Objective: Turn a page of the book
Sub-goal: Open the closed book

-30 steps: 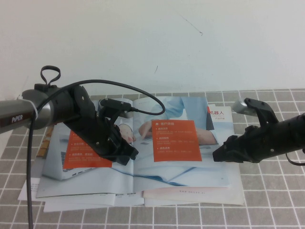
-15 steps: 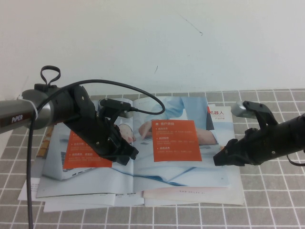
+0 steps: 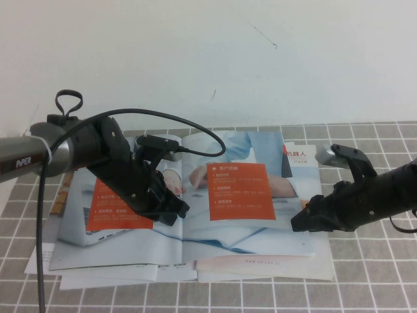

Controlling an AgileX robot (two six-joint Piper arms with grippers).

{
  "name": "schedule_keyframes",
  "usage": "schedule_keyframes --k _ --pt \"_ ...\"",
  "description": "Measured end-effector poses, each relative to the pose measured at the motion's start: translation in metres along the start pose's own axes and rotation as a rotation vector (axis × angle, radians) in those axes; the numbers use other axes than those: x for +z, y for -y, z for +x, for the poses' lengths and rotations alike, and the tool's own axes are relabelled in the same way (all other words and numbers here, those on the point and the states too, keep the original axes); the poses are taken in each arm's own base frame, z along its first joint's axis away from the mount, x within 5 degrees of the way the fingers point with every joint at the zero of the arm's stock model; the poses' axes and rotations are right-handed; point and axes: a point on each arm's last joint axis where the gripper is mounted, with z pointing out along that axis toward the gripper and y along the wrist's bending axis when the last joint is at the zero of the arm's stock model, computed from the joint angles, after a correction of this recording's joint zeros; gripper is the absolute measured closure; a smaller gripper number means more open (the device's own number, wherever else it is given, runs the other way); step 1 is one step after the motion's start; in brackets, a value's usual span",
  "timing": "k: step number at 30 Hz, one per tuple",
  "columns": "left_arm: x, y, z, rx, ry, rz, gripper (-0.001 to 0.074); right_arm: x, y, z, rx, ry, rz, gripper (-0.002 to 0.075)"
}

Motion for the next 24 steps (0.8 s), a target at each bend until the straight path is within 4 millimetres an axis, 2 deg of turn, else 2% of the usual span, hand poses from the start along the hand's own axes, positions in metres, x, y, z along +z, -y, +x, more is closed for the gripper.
schedule_keyframes --k 13,20,24 --pt "0.000 0.000 0.000 -0.009 0.000 0.000 0.0739 0.000 -0.002 -0.001 0.019 0.006 -0.025 0.0391" --pt "0.000 0.000 0.000 -0.009 -0.001 0.000 0.0739 -0.017 -0.015 -0.009 -0.017 0.054 -0.027 0.0391" --pt "0.000 0.000 0.000 -0.009 -0.001 0.000 0.0739 -0.020 -0.017 -0.010 -0.022 0.059 -0.034 0.0391"
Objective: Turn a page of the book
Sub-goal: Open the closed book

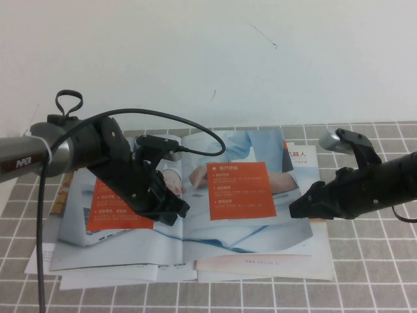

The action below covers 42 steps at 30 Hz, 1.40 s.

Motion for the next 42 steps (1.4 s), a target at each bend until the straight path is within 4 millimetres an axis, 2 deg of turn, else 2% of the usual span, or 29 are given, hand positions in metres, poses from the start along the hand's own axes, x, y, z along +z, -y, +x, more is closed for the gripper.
schedule_keyframes --k 10,18,22,28,42 --pt "0.000 0.000 0.000 0.000 0.000 0.000 0.0739 0.000 0.001 0.000 0.000 0.004 0.008 0.0391" --pt "0.000 0.000 0.000 0.000 0.000 0.000 0.0739 0.009 0.013 0.005 0.013 -0.026 0.064 0.0390" --pt "0.000 0.000 0.000 0.000 0.000 0.000 0.0739 0.009 0.014 0.005 0.015 -0.024 0.071 0.0385" --pt "0.000 0.000 0.000 0.000 0.000 0.000 0.0739 0.009 0.012 0.006 0.030 -0.034 0.056 0.0329" --pt "0.000 0.000 0.000 0.000 0.002 -0.001 0.0739 0.009 0.008 0.014 0.017 -0.128 0.009 0.0318"
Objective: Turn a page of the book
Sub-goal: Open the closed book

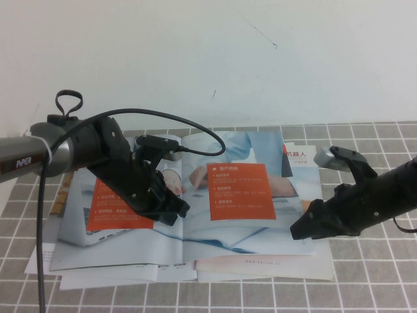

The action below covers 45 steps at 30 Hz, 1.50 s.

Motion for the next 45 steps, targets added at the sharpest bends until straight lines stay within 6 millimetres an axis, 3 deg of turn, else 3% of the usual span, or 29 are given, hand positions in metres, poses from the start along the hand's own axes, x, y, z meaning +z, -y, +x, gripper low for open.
schedule_keyframes --k 17,29,45 --pt "0.0000 0.0000 0.0000 0.000 0.000 0.000 0.0739 -0.0005 -0.0058 -0.0071 0.013 0.077 -0.065 0.0318" --pt "0.0000 0.0000 0.0000 0.000 0.000 0.000 0.0739 -0.0001 0.0024 -0.0036 -0.026 0.039 0.027 0.0318" --pt "0.0000 0.0000 0.0000 0.000 0.000 0.000 0.0739 -0.0001 -0.0004 -0.0042 0.001 0.046 -0.005 0.0318"
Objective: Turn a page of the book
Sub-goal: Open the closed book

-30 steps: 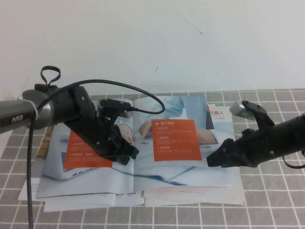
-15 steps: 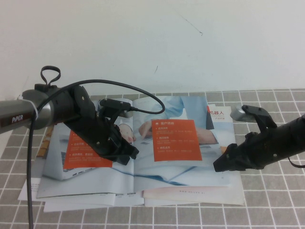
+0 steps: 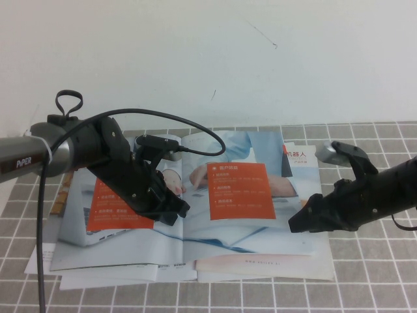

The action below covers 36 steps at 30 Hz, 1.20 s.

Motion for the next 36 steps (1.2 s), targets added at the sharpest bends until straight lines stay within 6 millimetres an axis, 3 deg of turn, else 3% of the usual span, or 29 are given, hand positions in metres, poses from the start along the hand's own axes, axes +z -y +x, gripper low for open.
schedule_keyframes --k 12,25,36 --pt "0.0000 0.0000 0.0000 0.000 0.000 0.000 0.0739 -0.0002 -0.0046 -0.0026 -0.012 0.029 -0.051 0.0318" --pt "0.0000 0.0000 0.0000 0.000 0.000 0.000 0.0739 -0.0002 0.0047 0.0038 -0.026 -0.042 0.051 0.0318" --pt "0.0000 0.0000 0.0000 0.000 0.000 0.000 0.0739 -0.0001 -0.0029 -0.0011 -0.004 0.012 -0.032 0.0318"
